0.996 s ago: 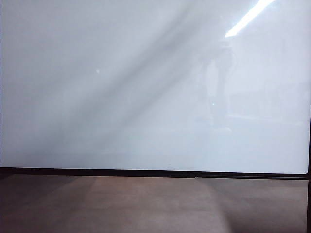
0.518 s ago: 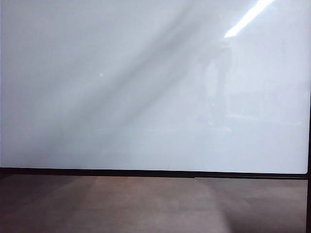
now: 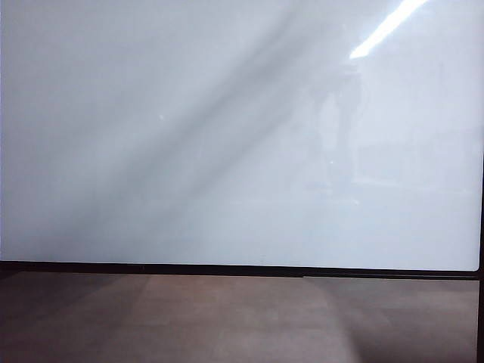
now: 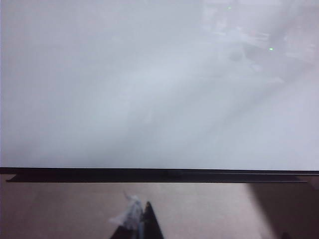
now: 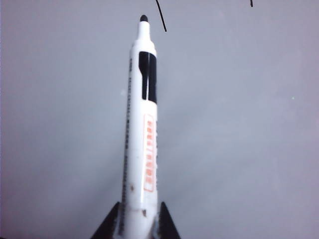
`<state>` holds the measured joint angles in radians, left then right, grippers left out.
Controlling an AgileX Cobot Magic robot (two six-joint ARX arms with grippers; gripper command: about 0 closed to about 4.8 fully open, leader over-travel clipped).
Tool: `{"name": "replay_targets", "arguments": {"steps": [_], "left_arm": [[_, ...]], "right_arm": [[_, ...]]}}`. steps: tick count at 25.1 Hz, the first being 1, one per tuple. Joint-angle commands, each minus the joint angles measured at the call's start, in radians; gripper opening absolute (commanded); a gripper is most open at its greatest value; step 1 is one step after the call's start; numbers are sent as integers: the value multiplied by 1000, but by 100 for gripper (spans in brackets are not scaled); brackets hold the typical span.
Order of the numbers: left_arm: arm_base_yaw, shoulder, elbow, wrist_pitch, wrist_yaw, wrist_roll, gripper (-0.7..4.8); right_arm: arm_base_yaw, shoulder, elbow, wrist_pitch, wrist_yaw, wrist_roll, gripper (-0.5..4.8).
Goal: Reach to the right to find the marker pen, pick it up, and write the number 17 on the whiteboard.
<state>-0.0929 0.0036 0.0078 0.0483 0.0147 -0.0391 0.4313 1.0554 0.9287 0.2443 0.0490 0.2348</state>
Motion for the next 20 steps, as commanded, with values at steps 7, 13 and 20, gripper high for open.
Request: {"name": "replay_targets", "arguments": {"steps": [7,13,20], "left_arm": [[81,0,1,11,16,2,-5],[110,0,1,11,15,2,-5],[111,0,1,11,15,2,-5]], "right_arm": [[2,-23,-18,-8,-2,-27,-4],[2,-91,-143,29,1,-31,-4],[2,-210,-307,51,45,-30,-4]]}}
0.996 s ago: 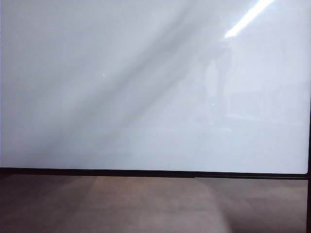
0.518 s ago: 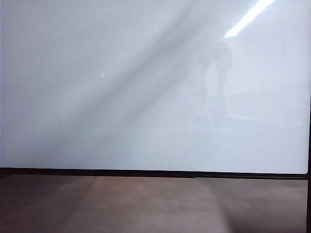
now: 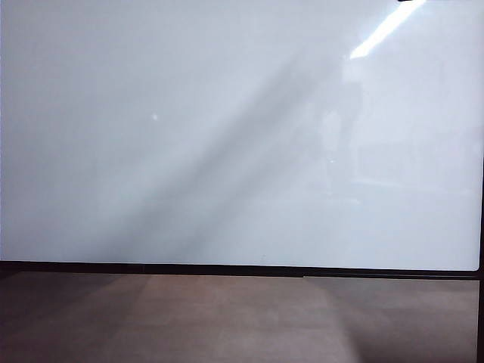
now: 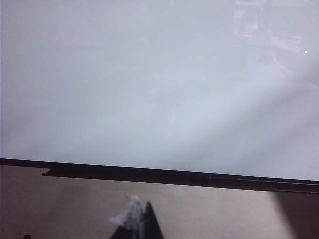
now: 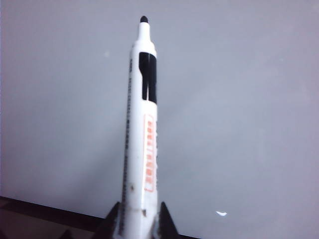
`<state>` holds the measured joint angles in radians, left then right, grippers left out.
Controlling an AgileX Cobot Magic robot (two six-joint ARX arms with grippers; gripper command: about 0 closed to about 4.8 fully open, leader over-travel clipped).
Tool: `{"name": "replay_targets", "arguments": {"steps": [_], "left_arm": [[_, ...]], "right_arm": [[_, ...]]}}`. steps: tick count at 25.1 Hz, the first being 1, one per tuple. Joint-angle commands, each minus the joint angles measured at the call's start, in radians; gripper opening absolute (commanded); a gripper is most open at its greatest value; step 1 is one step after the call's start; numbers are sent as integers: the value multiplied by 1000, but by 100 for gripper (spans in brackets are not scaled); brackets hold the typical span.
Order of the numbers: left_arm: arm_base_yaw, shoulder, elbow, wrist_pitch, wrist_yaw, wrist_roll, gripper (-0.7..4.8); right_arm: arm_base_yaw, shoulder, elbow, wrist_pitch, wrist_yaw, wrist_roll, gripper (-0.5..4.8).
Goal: Reach to the right to find the marker pen, pick it up, and write the number 17 on the whiteboard.
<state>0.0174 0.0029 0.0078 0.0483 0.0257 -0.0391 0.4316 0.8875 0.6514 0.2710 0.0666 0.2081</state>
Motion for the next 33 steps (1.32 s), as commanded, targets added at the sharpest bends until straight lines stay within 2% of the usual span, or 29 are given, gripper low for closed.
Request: {"name": "replay_targets", "arguments": {"steps": [1,6,13,16,21,24,28,31,33], "left_arm": [[1,1,1,11,4,2,-5],[1,1,1,11,4,2,-5],[1,1,1,11,4,2,-5],[1,1,1,11,4,2,-5],[1,1,1,11,4,2,-5],[1,1,1,11,3,2,-5],[0,1,1,11,0,2,-5],[1,1,1,11,0,2,-5],[1,1,1,11,0,2,-5]], "right_arm": [[2,-53,-41,24,29,-3,-4],[2,-143,-166,33,27,13,-4],[2,-169,-175,-14,-5,21,-1],[0,-171,-174,-3,27,-139,-1],[-2,-175,-175,-6,47,-145,-1],[-92,-266,-202,-121,55,-160,-1],[-268,-511,-362,-142,50,-159,-1],[-404,-726,-468,-184,-25,-153,-1],[-456,-814,-511,-205,-62,-153,-1]]}}
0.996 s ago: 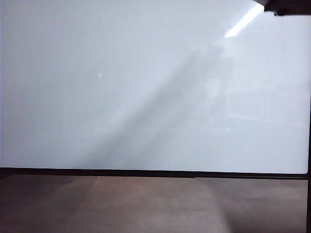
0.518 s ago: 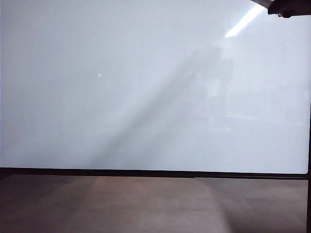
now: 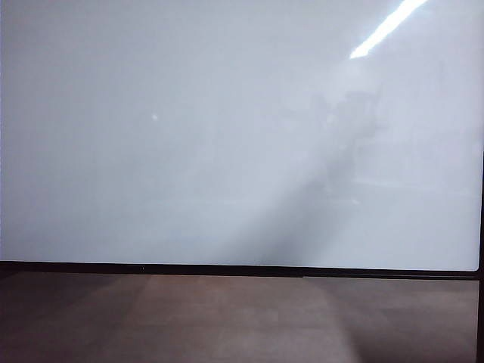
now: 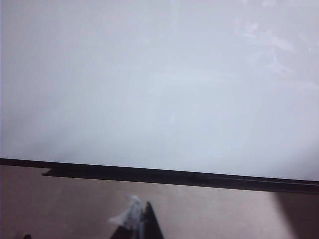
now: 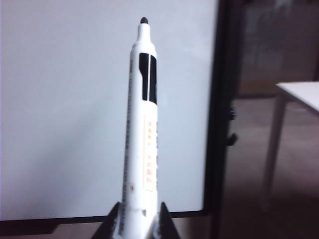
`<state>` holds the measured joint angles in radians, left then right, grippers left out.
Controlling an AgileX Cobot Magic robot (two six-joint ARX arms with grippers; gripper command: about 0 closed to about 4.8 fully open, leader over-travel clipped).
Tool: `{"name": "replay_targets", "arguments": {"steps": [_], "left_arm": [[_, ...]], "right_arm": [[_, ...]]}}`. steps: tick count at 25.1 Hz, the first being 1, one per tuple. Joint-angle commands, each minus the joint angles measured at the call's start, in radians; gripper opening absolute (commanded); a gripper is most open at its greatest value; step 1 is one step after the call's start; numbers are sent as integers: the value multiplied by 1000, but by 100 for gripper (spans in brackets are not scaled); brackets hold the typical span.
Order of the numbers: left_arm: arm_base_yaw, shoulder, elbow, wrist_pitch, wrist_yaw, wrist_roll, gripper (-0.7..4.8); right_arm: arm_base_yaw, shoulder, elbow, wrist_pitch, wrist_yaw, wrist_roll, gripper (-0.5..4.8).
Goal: Reach to the right to find the marker pen, pick it up, and write the number 17 on the whiteboard.
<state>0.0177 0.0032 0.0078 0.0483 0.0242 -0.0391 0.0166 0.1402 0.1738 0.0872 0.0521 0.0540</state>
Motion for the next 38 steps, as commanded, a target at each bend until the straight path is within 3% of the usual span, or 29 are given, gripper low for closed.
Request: {"name": "replay_targets", "arguments": {"steps": [1,13,38], "left_arm": [[1,1,1,11,2,2,-5],[1,1,1,11,2,2,-5],[1,1,1,11,2,2,-5]], "right_arm": [[-56,-99,-47,-39,-60,1,-1],[-30,-138,-161,-60,-85,10,-1],[5,-138,-163,-60,-81,8,-1]]}}
